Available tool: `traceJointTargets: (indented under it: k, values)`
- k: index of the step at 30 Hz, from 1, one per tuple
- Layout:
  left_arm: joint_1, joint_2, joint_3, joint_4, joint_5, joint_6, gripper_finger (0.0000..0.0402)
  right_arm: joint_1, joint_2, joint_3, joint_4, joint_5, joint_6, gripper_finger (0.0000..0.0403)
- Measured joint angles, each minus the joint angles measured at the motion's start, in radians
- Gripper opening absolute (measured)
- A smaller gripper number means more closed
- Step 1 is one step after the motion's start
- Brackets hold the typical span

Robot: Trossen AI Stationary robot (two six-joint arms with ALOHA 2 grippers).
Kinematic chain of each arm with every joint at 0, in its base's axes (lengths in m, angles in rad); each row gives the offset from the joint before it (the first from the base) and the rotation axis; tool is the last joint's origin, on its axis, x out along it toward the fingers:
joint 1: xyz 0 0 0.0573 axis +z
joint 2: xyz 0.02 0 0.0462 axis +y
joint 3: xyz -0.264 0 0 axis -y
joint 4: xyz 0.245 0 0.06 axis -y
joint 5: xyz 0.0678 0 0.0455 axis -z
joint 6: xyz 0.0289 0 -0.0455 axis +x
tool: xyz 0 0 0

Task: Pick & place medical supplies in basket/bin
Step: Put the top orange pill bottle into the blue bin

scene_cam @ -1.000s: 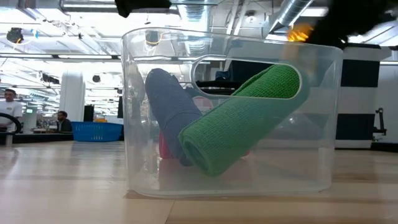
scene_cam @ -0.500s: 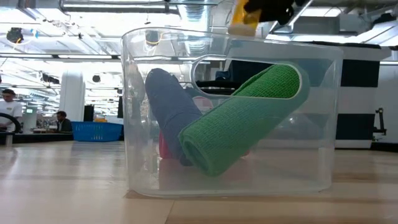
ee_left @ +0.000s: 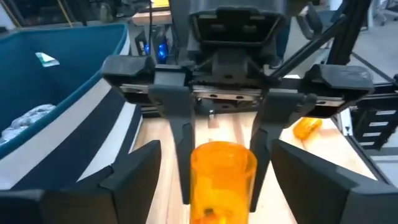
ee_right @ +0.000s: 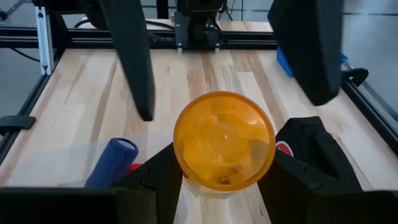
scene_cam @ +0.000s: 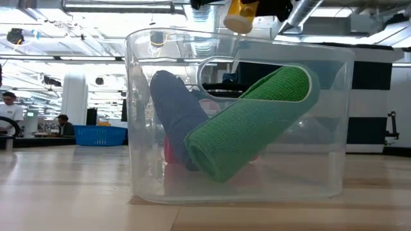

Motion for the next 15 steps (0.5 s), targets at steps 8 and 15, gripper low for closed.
traceJointTargets:
  k: [8, 15]
  values:
    - [0.014, 0.003, 0.0, 0.001, 0.032, -0.008, 0.0262, -0.011, 0.0, 0.0, 0.037, 0.002, -0.002, 0.0175]
    - [0.019, 0.003, 0.0, 0.002, 0.048, -0.013, 0.024, -0.026, 0.0, 0.0, 0.053, -0.007, -0.002, 0.0175]
